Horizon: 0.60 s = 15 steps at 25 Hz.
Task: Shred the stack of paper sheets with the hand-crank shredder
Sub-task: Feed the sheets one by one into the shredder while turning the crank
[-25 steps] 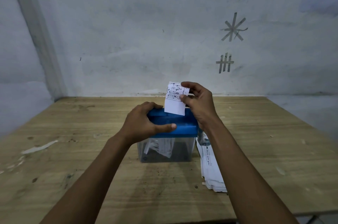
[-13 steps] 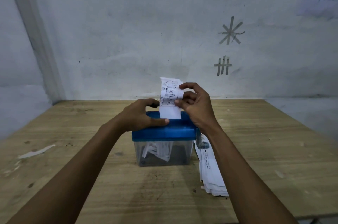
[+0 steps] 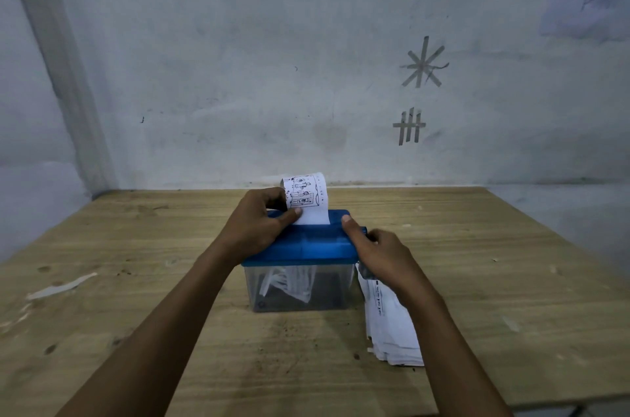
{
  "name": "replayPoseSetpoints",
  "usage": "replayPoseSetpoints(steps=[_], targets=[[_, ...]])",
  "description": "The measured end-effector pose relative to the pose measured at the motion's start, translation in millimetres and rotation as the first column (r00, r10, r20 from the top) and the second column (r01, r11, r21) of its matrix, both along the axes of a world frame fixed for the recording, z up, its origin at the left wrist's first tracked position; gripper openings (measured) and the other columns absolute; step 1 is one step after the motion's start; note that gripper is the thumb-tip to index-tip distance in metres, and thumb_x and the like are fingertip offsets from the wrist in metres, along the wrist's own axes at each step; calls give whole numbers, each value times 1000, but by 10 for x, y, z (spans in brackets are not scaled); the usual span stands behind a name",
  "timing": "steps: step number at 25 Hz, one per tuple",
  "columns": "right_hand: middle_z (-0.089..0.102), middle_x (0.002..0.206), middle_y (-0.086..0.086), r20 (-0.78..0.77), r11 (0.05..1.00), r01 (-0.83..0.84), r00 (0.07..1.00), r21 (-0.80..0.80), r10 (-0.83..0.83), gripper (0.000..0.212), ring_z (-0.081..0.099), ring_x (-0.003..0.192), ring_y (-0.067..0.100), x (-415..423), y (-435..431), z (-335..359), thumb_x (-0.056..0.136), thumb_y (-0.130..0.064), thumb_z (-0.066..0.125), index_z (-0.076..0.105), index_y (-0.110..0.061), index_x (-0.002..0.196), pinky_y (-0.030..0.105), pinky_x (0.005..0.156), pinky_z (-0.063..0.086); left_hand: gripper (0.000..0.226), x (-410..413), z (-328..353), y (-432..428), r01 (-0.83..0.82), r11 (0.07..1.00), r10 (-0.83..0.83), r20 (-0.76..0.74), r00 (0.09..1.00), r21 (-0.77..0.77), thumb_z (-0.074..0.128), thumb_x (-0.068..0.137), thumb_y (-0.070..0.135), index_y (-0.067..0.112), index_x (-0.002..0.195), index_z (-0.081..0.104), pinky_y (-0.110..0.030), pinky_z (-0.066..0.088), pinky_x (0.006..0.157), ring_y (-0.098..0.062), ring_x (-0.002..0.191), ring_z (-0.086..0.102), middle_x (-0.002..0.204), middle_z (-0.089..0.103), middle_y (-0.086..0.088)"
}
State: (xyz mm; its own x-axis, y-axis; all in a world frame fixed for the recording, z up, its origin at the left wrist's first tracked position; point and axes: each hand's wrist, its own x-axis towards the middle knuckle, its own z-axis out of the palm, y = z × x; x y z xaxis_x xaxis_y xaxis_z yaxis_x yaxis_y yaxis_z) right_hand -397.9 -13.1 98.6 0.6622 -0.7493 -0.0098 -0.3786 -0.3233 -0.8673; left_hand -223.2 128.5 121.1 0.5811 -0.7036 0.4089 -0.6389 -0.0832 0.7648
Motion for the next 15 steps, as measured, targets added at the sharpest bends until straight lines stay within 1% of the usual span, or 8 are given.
replayPoseSetpoints(steps=[2,4,6,7,9,11,13,15], targets=[[68,75,5,-57,999,21,998,42,-18,82,66,65,17,-33,48,-30,78,-88,41,66,-12,96,30,59,55,21,-9,-5,7,4,1000,-4,0,1000,-6,71,94,19,23,114,73,-17,48,92,7,103,64,109,72,16],[68,70,7,-67,998,46,997,48,-43,78,63,55,18,-37,84,10,83,-84,41,64,-11,95,28,52,54,21,-6,-16,4,0,1000,0,7,1000,-3,71,94,20,23,115,72,-18,48,93,7,104,63,110,71,15],[69,69,9,-106,999,43,993,1,-43,73,60,49,16,-53,90,72,87,-80,40,60,-11,99,25,47,49,26,-8,-21,-3,-1,1000,0,5,1000,14,71,94,21,20,120,71,-21,48,95,2,108,62,116,71,11],[70,70,8,-125,998,35,991,-60,-42,68,61,48,15,-53,77,102,89,-77,40,56,-12,102,25,47,49,28,-8,-21,-4,0,1000,-1,10,1000,20,71,94,21,19,122,71,-20,48,95,0,110,63,118,71,10],[69,74,5,-133,966,37,988,-255,-73,57,67,57,17,-24,51,164,93,-70,43,46,-15,109,31,55,55,31,-2,-18,-6,-10,1000,10,25,1000,29,72,93,22,19,124,70,-16,46,90,-3,111,63,121,71,8],[65,82,-2,-114,895,38,989,-445,-99,41,67,69,18,3,60,215,97,-61,45,39,-24,115,33,60,53,32,9,-31,-12,-30,999,29,36,999,31,73,93,24,19,124,70,-16,46,88,-4,109,63,120,71,7],[66,89,-6,-98,834,20,991,-551,-89,30,63,75,15,8,77,230,101,-56,43,47,-30,116,27,57,43,32,21,-52,-28,-50,998,48,51,998,39,73,92,27,20,123,70,-24,51,93,-5,108,64,119,72,8],[70,92,-6,-116,799,8,988,-601,-97,32,62,76,14,7,63,236,101,-55,43,62,-29,104,27,60,43,33,21,-63,-35,-67,997,64,59,996,47,74,91,29,23,123,70,-36,53,99,-6,109,64,119,72,9]])
